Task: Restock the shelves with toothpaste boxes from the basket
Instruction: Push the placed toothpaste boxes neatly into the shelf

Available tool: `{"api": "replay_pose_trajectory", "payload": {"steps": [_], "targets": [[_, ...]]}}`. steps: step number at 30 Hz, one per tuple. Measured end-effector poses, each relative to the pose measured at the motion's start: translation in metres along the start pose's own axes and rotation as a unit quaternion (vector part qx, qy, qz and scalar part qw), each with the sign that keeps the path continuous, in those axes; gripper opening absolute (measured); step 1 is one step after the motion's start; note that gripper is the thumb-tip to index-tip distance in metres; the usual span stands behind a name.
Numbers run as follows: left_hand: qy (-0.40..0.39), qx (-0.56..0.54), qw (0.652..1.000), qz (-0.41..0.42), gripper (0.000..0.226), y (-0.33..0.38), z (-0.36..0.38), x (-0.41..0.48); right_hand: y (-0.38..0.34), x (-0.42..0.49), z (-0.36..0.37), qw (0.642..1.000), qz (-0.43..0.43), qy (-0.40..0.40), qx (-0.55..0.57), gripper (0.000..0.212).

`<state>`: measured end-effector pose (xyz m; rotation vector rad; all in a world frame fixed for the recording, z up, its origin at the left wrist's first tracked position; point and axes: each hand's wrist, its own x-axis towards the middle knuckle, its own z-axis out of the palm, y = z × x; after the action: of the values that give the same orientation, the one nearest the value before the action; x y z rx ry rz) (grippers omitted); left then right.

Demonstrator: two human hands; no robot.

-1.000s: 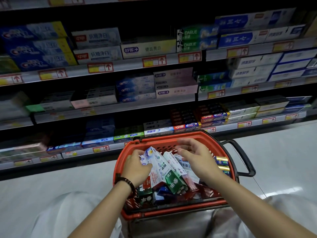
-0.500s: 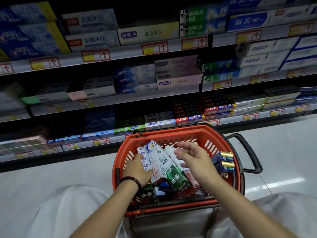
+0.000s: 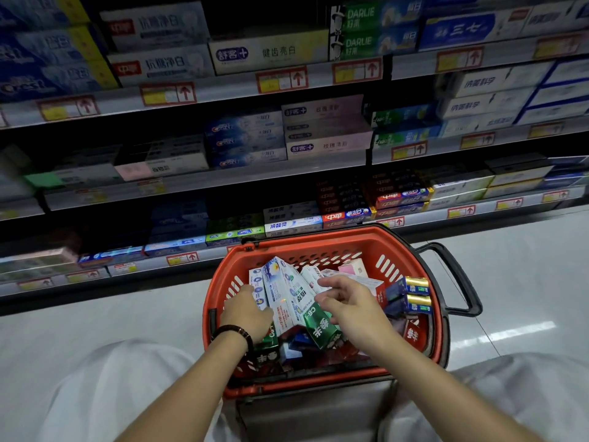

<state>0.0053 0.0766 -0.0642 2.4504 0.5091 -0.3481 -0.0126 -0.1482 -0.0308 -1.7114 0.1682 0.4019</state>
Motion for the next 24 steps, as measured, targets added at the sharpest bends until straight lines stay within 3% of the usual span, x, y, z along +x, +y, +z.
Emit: {"api": "replay_pose_trajectory", "payload": {"steps": [11,24], "targets": [[0.051,-0.129,0.990,-0.036,0.045,-0.008,-0.033,-0.016,0.009,0.004,0.001,0.999,0.011,0.003,-0.039,0.022],[0.109,-0.301,0.947,-0.033,0.017,-0.011,-0.053,-0.027,0.008,0.003,0.000,0.999,0.018,0.011,-0.049,0.022]]}}
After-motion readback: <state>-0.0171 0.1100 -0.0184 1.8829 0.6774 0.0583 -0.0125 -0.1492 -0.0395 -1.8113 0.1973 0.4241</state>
